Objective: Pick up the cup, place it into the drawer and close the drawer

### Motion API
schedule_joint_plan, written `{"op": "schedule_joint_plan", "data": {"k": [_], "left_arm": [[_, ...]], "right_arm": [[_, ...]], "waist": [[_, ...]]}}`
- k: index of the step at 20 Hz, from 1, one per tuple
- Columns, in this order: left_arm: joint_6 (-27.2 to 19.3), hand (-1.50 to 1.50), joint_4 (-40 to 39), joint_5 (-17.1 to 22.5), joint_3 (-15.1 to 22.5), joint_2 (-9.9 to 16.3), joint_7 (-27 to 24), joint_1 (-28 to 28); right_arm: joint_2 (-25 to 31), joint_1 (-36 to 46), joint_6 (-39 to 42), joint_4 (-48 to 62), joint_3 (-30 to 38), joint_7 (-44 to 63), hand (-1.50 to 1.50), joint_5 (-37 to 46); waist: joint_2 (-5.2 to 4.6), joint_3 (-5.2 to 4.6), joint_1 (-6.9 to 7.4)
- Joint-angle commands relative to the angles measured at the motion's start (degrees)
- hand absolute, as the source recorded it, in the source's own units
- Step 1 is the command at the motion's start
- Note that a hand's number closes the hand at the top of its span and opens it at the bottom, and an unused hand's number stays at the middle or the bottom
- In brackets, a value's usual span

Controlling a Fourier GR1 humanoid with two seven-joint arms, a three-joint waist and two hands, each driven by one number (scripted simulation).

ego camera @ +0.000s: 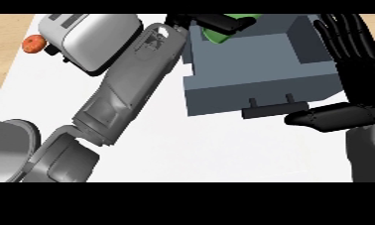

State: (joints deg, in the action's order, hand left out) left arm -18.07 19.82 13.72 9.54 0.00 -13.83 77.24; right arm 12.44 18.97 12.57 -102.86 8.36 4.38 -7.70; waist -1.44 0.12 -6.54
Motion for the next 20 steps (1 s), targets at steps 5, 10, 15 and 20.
{"op": "schedule_joint_plan", "data": {"k": [5, 10, 15, 20], "left_arm": [[3.60, 1.50, -4.06, 2.03, 8.40, 0.00, 0.78, -2.42], [3.46, -1.50, -1.56, 6.80, 7.86, 0.00, -1.82, -4.30], [3.61, -1.50, 0.63, 11.85, 6.73, 0.00, -5.45, -5.03], [5.27, -1.50, 3.39, 17.34, 4.42, 0.00, -11.60, -5.30]], "right_arm": [[-0.88, 4.02, 0.34, 0.83, -1.78, 0.02, -1.50, -0.28], [-2.01, 3.66, 1.48, 0.12, -3.82, -0.90, -1.50, -0.56], [-3.53, 5.98, 7.88, 1.79, -8.50, 1.29, 1.50, -6.76], [-0.30, 3.87, 18.10, 0.53, -12.82, 3.25, 1.50, -12.62]], "waist": [[-1.15, 0.01, -3.94], [-1.33, -0.06, -5.38], [-1.88, -0.12, -5.97], [-1.05, -0.15, -4.94]]}}
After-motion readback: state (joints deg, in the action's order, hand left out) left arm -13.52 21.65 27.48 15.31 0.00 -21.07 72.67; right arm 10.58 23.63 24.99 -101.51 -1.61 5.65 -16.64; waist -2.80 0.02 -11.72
